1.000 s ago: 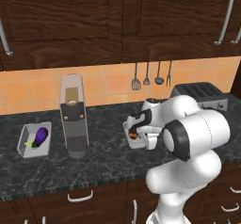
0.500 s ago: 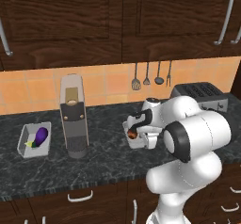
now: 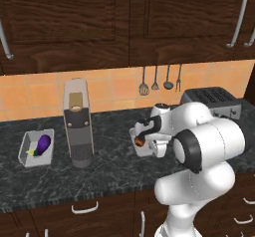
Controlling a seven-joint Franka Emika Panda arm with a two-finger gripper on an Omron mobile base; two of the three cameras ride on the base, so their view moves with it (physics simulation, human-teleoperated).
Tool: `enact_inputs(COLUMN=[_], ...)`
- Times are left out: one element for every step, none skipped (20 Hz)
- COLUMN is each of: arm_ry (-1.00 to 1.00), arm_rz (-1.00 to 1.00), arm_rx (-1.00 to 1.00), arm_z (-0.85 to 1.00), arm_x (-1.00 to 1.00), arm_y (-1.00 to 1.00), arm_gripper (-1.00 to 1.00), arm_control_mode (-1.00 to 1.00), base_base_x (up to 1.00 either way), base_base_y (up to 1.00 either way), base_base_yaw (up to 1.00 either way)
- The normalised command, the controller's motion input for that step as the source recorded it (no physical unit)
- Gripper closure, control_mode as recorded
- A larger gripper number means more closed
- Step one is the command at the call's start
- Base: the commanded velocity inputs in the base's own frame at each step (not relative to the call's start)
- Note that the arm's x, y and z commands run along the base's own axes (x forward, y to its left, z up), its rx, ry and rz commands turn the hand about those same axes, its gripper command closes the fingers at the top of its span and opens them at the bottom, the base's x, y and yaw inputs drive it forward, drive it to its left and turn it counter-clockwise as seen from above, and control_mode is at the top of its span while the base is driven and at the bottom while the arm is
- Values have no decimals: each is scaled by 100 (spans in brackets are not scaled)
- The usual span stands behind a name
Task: Take the meat container that has the chicken drumstick and place it on the second highest rack of the freezer. Then take the vegetable container that has the lemon wedge and eggplant and place it on the highest rack of the freezer.
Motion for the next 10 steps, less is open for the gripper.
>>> enact_inputs(arm_ry=[-8,-10,-6,-6,-6,-8,-7,-7,-6,-4], arm_rz=[0,0,0,0,0,0,0,-3,-3,-3], arm_rx=[0,1,4,5,3,1,1,0,0,0], arm_z=[0,14,34,47,52,49,54,61,60,65], arm_x=[-39,-52,-43,-28,-33,-36,-34,-27,-24,-19], arm_y=[-11,-22,-18,-23,-19,-12,-11,-6,-4,-4], arm_gripper=[100,100,100,100,100,100,100,100,100,100], arm_control_mode=[-100,-100,-100,-100,-100,-100,-100,-100,-100,-100], base_base_x=[0,0,0,0,0,0,0,0,0,0], base_base_y=[0,0,0,0,0,0,0,0,0,0], base_base_yaw=[0,0,0,0,0,0,0,0,0,0])
